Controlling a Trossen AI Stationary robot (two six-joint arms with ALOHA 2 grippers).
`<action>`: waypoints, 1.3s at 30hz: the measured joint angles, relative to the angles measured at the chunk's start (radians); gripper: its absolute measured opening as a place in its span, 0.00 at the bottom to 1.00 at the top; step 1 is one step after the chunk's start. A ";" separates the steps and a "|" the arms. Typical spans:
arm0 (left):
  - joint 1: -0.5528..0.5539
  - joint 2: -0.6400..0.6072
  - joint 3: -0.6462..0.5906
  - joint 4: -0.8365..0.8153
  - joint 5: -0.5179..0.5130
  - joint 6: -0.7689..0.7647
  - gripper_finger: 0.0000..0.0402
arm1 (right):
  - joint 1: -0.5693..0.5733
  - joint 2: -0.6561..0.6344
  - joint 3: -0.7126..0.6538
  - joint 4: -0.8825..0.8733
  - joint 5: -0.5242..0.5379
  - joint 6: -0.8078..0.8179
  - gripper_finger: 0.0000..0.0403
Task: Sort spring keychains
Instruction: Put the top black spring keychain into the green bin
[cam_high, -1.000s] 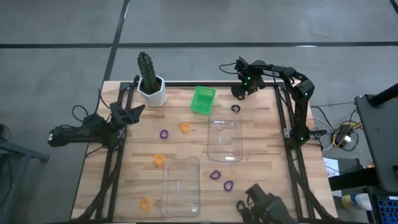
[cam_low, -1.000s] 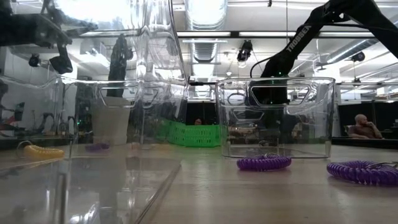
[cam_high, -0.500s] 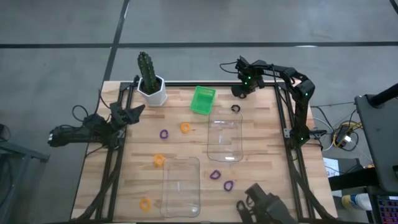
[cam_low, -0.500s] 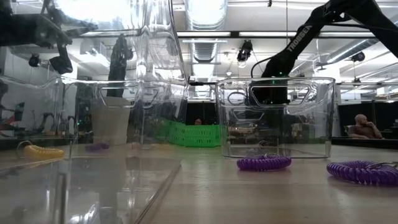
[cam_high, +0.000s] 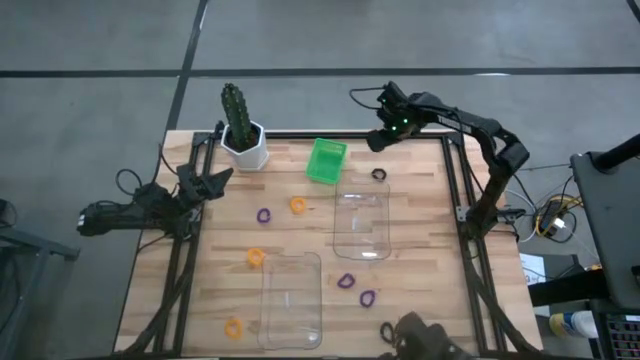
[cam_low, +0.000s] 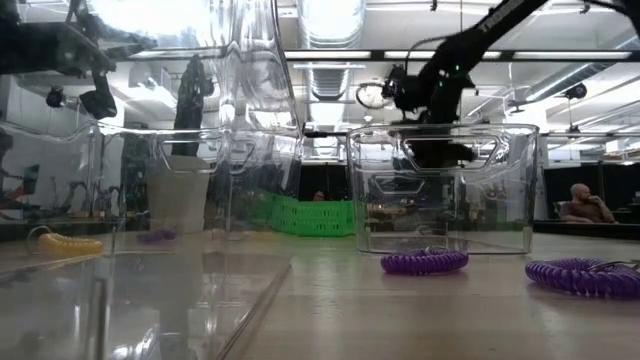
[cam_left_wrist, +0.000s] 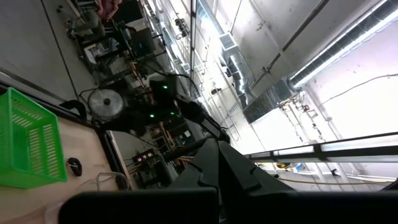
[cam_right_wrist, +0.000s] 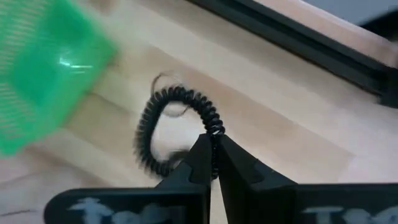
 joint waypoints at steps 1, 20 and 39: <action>0.000 0.000 0.000 0.000 0.000 0.000 0.00 | 0.022 -0.013 0.000 0.014 -0.006 0.016 0.02; 0.000 0.000 0.000 0.000 0.001 0.000 0.00 | 0.222 0.161 0.173 0.241 -0.040 0.227 0.02; 0.000 0.000 0.000 -0.007 0.003 -0.011 0.00 | 0.252 0.553 0.669 -0.101 -0.117 0.165 0.18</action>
